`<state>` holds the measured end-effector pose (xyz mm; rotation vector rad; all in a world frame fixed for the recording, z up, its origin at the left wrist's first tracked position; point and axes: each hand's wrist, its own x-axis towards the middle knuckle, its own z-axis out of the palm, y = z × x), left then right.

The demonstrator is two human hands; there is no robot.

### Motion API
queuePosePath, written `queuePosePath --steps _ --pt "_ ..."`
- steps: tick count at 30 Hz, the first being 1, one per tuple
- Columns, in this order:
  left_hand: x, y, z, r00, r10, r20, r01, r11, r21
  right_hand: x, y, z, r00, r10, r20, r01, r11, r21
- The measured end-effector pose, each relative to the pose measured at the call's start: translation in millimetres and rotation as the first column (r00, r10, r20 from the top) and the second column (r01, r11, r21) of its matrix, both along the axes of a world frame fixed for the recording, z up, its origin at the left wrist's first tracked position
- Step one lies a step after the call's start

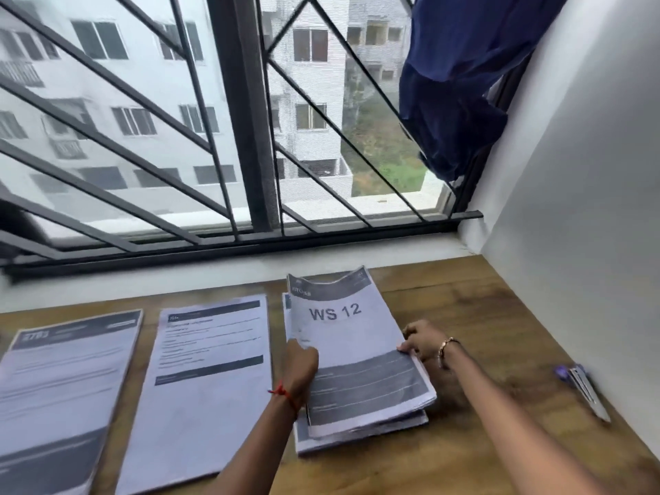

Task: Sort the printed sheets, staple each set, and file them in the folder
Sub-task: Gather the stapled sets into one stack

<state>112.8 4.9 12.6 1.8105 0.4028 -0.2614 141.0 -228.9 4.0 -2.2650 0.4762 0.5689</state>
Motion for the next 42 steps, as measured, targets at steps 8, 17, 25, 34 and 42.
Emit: queuePosePath --steps 8,17,25,34,42 --pt "-5 14 -17 0.97 -0.076 -0.232 0.154 0.929 0.336 -10 30 -5 0.999 0.029 0.013 -0.024 0.96 -0.279" --pt "3 27 -67 0.993 -0.053 -0.11 0.056 0.998 0.028 -18 48 -5 0.999 -0.038 0.032 0.045 0.962 -0.268" --pt "-16 45 -29 1.0 0.008 -0.009 -0.008 0.998 -0.062 -24 56 -13 0.988 -0.111 0.104 0.135 0.956 -0.26" --pt "-16 87 -5 0.987 0.157 0.024 -0.146 0.955 -0.259 -13 95 8 0.939 -0.312 0.145 0.323 0.945 -0.052" --pt "-7 164 2 0.945 0.32 0.063 -0.284 0.902 -0.326 1 176 23 0.918 -0.272 0.288 0.223 0.956 0.191"
